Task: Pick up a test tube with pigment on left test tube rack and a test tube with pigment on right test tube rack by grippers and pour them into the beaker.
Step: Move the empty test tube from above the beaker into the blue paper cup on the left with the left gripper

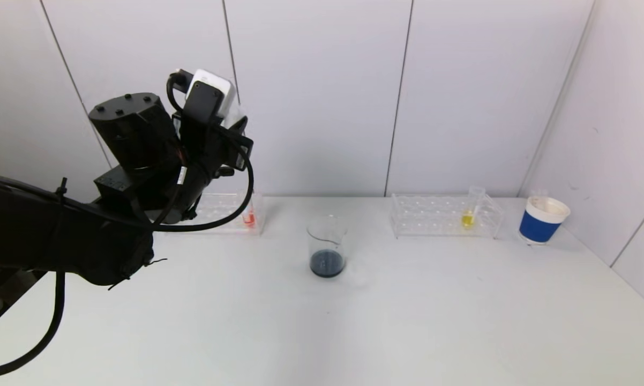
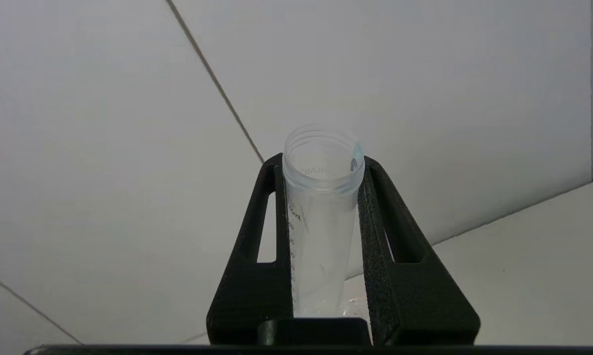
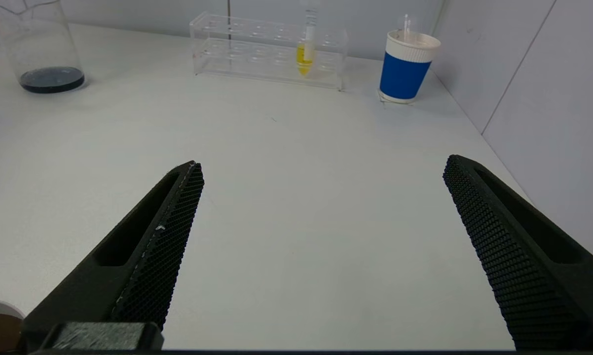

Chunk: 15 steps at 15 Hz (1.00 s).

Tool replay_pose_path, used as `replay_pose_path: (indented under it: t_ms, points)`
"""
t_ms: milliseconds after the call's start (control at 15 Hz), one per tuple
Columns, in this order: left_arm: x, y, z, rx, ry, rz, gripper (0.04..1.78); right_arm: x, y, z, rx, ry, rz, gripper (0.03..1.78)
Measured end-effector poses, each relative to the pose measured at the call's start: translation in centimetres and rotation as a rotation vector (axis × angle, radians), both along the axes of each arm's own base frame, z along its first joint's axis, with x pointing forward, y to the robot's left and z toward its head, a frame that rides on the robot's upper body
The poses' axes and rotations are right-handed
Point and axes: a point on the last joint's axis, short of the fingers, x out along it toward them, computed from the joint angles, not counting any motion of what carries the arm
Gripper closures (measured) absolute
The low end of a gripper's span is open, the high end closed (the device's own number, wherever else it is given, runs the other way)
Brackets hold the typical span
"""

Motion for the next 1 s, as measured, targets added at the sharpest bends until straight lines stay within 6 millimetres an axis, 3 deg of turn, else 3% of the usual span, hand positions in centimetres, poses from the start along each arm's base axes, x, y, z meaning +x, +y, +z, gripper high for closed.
replay_pose_path:
  t_ms: [267,1000]
  points:
    - [0.2,1.7,0.6,-0.067,-0.003,0.077,1.4,0.0,0.0,0.0,0.0,0.0,0.0,0.04]
    - [1.3,10.3,2.6,-0.15,-0.069,0.391,1.4,0.0,0.0,0.0,0.0,0.0,0.0,0.04]
